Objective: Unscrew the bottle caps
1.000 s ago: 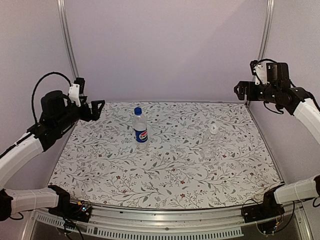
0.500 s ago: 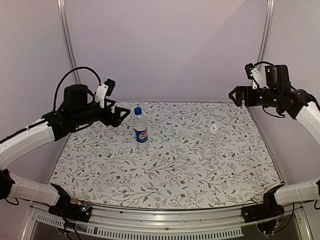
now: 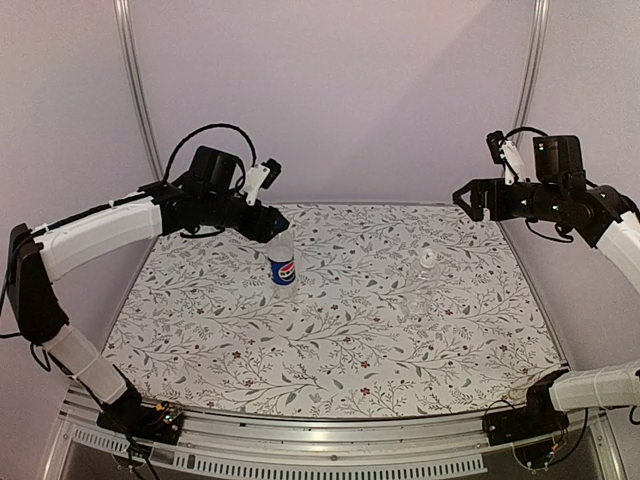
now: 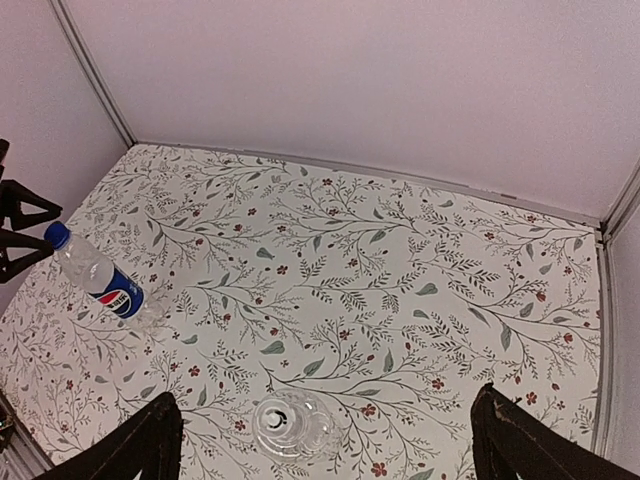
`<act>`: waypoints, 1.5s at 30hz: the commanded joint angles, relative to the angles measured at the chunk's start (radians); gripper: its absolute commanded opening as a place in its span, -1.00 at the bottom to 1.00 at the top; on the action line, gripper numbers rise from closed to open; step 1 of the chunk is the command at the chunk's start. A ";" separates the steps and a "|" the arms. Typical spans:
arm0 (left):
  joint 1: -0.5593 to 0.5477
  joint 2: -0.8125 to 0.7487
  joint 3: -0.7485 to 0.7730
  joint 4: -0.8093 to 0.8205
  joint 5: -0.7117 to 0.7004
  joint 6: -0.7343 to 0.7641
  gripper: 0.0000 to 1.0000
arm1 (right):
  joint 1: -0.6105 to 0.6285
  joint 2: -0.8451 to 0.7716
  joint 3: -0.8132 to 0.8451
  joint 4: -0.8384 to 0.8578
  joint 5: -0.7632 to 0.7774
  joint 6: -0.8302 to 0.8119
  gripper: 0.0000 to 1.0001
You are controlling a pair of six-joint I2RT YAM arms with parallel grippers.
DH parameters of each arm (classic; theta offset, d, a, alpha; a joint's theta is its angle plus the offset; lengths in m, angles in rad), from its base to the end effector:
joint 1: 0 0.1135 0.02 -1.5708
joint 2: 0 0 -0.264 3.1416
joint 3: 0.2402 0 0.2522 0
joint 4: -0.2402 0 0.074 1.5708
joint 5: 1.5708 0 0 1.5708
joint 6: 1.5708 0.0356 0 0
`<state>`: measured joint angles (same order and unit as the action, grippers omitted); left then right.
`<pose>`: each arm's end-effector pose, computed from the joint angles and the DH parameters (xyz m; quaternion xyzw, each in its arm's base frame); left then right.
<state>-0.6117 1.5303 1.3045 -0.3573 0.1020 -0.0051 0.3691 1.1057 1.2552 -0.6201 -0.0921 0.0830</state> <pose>0.2868 -0.2056 0.3207 0.2857 0.8320 -0.1865 0.4374 0.2156 0.0869 0.3956 -0.1452 0.8394 0.1553 0.5001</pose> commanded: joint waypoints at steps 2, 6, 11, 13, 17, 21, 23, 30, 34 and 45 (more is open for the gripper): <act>-0.016 0.060 0.064 -0.110 0.007 0.001 0.23 | 0.010 -0.016 -0.018 0.010 -0.028 -0.011 0.98; -0.016 0.080 0.071 -0.111 0.009 0.003 0.02 | 0.010 -0.016 -0.028 0.017 -0.037 -0.009 0.98; -0.017 0.100 0.078 -0.097 0.016 0.004 -0.13 | 0.012 0.003 -0.030 0.021 -0.041 -0.013 0.98; -0.017 0.107 0.082 -0.092 0.023 0.002 -0.17 | 0.013 0.009 -0.028 0.020 -0.041 -0.015 0.98; -0.016 0.116 0.090 -0.086 0.025 0.001 -0.26 | 0.014 0.012 -0.031 0.023 -0.041 -0.019 0.98; -0.016 0.112 0.090 -0.085 0.029 -0.001 -0.34 | 0.017 0.017 -0.033 0.023 -0.044 -0.019 0.98; -0.016 0.106 0.086 -0.079 0.028 0.001 -0.42 | 0.019 0.020 -0.034 0.023 -0.042 -0.021 0.98; -0.016 0.041 0.074 -0.064 0.053 0.004 -0.81 | 0.042 0.042 -0.024 0.052 -0.065 -0.030 0.98; -0.017 -0.035 0.053 -0.034 0.193 0.001 -1.00 | 0.082 0.042 -0.010 0.122 -0.134 -0.043 0.98; -0.071 -0.162 0.040 0.049 0.526 -0.072 -1.00 | 0.407 0.235 0.099 0.237 -0.323 -0.197 0.98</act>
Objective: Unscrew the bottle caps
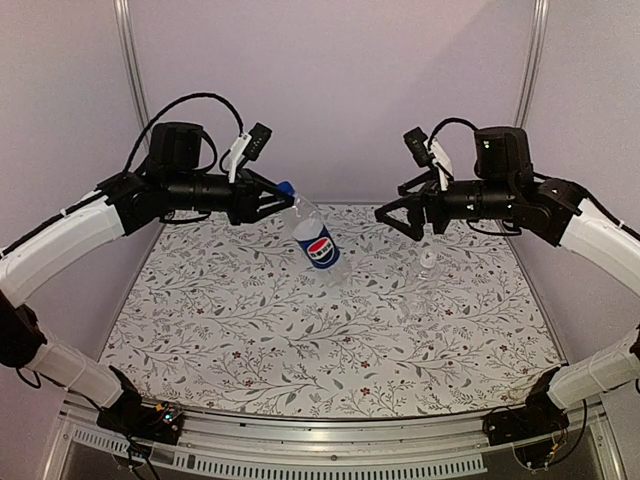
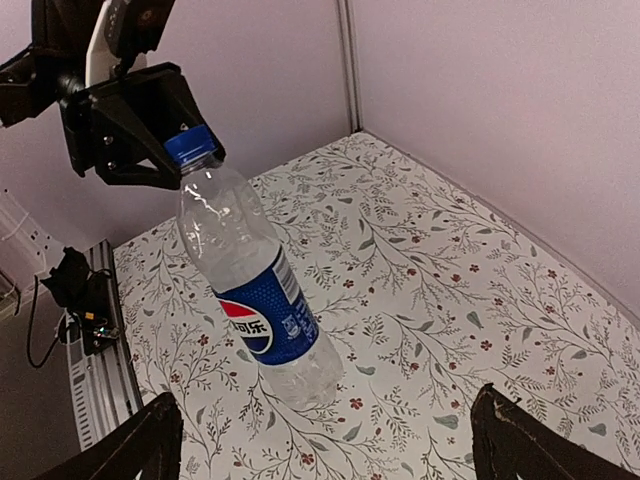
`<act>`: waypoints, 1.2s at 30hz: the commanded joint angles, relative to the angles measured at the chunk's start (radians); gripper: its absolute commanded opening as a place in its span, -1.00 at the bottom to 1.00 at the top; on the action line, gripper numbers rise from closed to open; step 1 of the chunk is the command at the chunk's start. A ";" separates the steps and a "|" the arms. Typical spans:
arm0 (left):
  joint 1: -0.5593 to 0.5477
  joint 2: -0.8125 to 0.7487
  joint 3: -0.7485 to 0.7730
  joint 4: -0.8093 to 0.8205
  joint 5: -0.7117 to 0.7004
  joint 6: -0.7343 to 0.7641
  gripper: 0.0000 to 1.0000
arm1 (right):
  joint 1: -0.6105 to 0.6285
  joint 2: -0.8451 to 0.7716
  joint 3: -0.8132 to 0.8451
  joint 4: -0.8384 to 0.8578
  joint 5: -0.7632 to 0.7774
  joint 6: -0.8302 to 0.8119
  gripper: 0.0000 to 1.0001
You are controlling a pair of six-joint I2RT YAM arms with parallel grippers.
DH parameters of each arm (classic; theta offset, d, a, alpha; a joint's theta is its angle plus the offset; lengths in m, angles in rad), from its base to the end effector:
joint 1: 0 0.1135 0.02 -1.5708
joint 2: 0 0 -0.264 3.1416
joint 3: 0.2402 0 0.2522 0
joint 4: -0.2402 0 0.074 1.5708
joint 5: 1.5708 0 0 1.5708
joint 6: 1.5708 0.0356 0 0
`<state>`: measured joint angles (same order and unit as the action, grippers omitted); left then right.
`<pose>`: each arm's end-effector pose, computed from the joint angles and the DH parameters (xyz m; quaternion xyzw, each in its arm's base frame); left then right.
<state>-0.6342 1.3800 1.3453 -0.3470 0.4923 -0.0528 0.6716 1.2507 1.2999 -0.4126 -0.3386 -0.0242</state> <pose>0.2435 -0.2000 0.3849 0.3610 0.7306 -0.3730 0.4435 0.2112 0.1830 0.3978 -0.3666 0.7302 0.3095 0.4864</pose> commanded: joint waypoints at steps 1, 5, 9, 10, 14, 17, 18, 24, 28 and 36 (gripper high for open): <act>-0.060 -0.016 0.001 0.040 0.149 -0.024 -1.00 | 0.138 0.130 0.064 0.024 -0.074 -0.107 0.98; -0.101 -0.034 -0.003 0.065 0.171 -0.031 -1.00 | 0.238 0.243 0.089 0.020 -0.037 -0.184 0.98; -0.121 -0.059 -0.033 0.106 0.153 -0.049 -1.00 | 0.271 0.308 0.085 0.051 -0.033 -0.205 0.98; -0.122 -0.068 -0.047 0.122 0.155 -0.059 -1.00 | 0.272 0.311 0.074 0.071 -0.039 -0.201 0.98; -0.122 -0.114 -0.122 0.213 0.164 -0.109 -1.00 | 0.272 0.278 0.017 0.166 -0.080 -0.188 0.91; -0.122 -0.148 -0.173 0.284 0.172 -0.149 -1.00 | 0.273 0.239 -0.029 0.232 -0.084 -0.178 0.79; -0.122 -0.157 -0.184 0.300 0.173 -0.157 -1.00 | 0.273 0.232 -0.037 0.243 -0.088 -0.176 0.74; -0.122 -0.167 -0.200 0.304 0.169 -0.170 -1.00 | 0.272 0.214 -0.051 0.247 -0.067 -0.185 0.48; -0.122 -0.173 -0.207 0.306 0.168 -0.177 -1.00 | 0.273 0.209 -0.055 0.244 -0.079 -0.198 0.36; -0.122 -0.170 -0.220 0.330 0.167 -0.196 -0.96 | 0.272 0.197 -0.087 0.284 -0.106 -0.199 0.14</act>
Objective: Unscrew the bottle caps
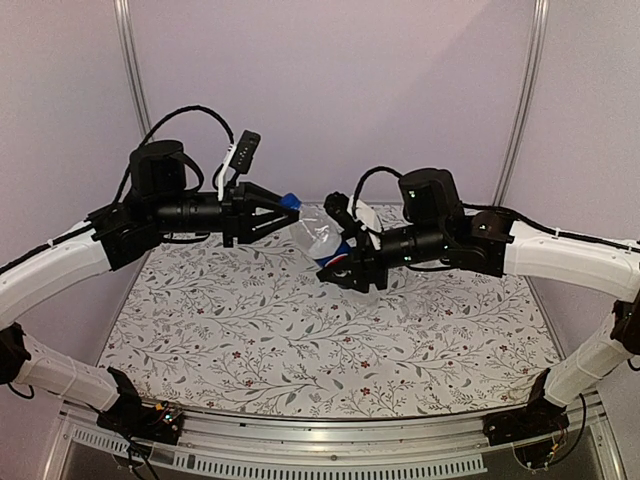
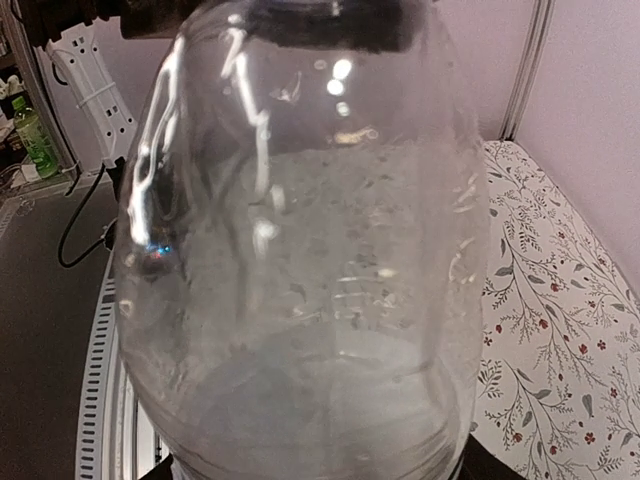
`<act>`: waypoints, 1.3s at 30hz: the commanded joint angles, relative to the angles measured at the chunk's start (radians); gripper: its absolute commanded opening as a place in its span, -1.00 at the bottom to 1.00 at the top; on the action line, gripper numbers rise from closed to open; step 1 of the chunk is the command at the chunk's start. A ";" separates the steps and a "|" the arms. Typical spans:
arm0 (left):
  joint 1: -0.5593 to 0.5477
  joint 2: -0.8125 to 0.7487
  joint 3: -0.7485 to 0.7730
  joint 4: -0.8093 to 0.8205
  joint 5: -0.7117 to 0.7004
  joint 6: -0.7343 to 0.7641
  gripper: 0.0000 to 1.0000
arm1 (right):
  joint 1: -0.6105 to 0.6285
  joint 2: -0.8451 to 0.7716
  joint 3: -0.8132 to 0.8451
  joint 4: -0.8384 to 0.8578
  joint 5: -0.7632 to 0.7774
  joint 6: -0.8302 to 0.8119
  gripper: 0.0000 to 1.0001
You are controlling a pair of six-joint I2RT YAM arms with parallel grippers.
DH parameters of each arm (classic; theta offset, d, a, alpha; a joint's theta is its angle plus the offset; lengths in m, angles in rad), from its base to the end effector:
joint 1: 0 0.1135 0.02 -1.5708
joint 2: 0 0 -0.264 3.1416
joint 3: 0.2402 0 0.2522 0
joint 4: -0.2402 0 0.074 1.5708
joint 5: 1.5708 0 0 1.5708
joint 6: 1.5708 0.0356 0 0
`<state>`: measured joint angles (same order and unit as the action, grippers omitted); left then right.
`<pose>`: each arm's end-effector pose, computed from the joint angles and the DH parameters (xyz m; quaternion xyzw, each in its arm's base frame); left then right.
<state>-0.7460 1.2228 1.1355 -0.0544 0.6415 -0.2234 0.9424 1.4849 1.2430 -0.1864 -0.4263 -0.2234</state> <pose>0.1917 -0.2062 0.3856 0.3848 0.6392 -0.5005 0.4393 0.1917 0.2888 0.3319 -0.5481 0.6235 0.3525 0.4321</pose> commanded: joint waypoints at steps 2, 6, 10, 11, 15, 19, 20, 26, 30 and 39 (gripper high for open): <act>-0.011 -0.007 -0.007 0.056 0.014 -0.030 -0.69 | 0.001 -0.040 -0.047 0.080 -0.025 0.009 0.08; -0.011 0.012 0.009 0.095 0.016 -0.041 -0.28 | 0.001 -0.049 -0.103 0.174 -0.064 0.063 -0.01; -0.011 0.031 0.024 0.107 0.008 -0.049 0.12 | 0.002 -0.074 -0.177 0.324 -0.095 0.145 -0.05; -0.010 0.032 0.022 0.117 0.005 -0.052 0.23 | 0.001 -0.078 -0.187 0.346 -0.102 0.164 -0.06; -0.010 0.026 -0.006 0.197 0.025 -0.075 0.63 | 0.001 -0.080 -0.223 0.416 -0.142 0.216 -0.10; -0.009 0.036 -0.032 0.286 0.080 -0.092 0.67 | 0.001 -0.073 -0.231 0.450 -0.194 0.270 -0.12; -0.010 0.041 -0.039 0.321 0.102 -0.099 0.66 | 0.002 -0.070 -0.231 0.453 -0.203 0.279 -0.13; -0.010 0.078 -0.046 0.437 0.197 -0.149 0.47 | 0.002 -0.063 -0.229 0.465 -0.250 0.298 -0.13; -0.009 0.094 -0.045 0.503 0.242 -0.187 0.37 | 0.001 -0.056 -0.229 0.470 -0.263 0.304 -0.14; -0.010 0.122 -0.023 0.525 0.282 -0.205 0.15 | 0.001 -0.035 -0.227 0.479 -0.289 0.306 -0.15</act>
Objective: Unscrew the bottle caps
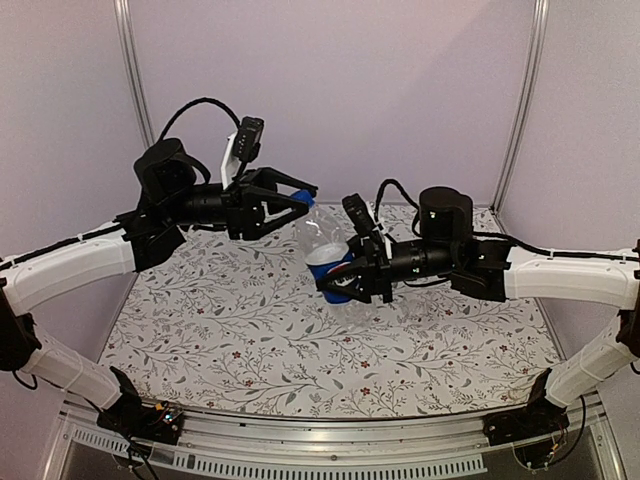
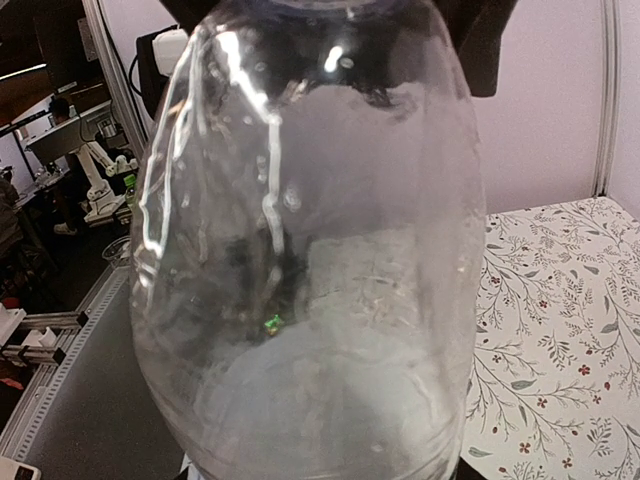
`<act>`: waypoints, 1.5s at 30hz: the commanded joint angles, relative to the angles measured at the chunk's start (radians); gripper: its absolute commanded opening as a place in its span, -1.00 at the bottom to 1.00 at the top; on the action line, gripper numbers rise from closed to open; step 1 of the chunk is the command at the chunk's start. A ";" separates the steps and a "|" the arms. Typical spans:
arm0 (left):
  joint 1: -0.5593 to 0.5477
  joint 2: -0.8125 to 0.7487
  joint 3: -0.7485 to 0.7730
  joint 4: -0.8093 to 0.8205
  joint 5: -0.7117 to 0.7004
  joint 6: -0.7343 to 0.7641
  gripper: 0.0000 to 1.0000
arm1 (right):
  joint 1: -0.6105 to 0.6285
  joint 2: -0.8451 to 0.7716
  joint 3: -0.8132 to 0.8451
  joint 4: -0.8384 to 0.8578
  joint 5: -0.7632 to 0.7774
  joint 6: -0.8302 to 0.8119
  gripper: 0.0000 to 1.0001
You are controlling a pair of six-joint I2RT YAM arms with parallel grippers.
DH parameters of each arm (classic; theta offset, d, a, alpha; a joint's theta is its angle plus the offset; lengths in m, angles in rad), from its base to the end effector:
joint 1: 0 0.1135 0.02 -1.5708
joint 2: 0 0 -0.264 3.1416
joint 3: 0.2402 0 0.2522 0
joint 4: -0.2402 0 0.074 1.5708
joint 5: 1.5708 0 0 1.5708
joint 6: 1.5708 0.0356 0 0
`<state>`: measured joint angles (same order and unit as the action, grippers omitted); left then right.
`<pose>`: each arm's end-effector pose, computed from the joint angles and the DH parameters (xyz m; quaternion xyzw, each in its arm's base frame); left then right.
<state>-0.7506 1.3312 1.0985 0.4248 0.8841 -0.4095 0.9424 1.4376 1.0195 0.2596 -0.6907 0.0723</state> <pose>0.2038 -0.2277 0.3903 0.4229 0.5105 -0.6099 0.4343 0.1776 0.2830 0.3145 -0.5009 0.5567 0.5218 0.4085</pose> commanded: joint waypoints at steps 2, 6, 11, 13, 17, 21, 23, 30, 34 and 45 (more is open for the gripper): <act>-0.004 0.013 0.014 0.050 0.041 -0.022 0.11 | 0.001 0.016 -0.002 0.033 -0.024 0.008 -0.15; -0.005 0.012 0.014 0.058 0.042 -0.028 0.07 | 0.001 0.023 -0.001 0.033 -0.030 0.006 -0.16; -0.003 0.013 0.013 0.061 0.037 -0.034 0.05 | 0.001 0.029 -0.001 0.034 -0.039 0.005 -0.17; -0.003 0.010 0.011 0.059 0.034 -0.035 -0.02 | 0.001 0.030 -0.002 0.033 -0.040 0.006 -0.17; 0.003 0.009 0.012 0.059 0.033 -0.038 -0.19 | 0.001 0.030 -0.004 0.033 -0.042 0.004 -0.17; 0.003 0.010 0.011 0.049 0.027 -0.035 -0.43 | 0.001 0.030 -0.002 0.033 -0.039 0.007 -0.18; 0.003 0.009 0.012 0.035 0.019 -0.028 -0.61 | 0.001 0.028 -0.004 0.031 -0.028 0.008 -0.19; -0.002 -0.033 0.019 -0.132 -0.147 0.039 -1.00 | 0.001 0.009 0.043 -0.104 0.189 -0.015 -0.19; -0.023 -0.062 0.027 -0.237 -0.391 -0.008 -1.00 | 0.001 0.003 0.096 -0.211 0.424 -0.080 -0.19; -0.218 -0.008 0.100 -0.414 -1.156 -0.109 -1.00 | 0.002 0.078 0.140 -0.210 0.776 -0.157 -0.22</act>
<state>-0.8989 1.2949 1.1606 0.1097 0.0479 -0.5114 0.9596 1.4853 1.1282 0.0525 -0.1341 -0.1009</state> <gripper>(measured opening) 0.278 0.392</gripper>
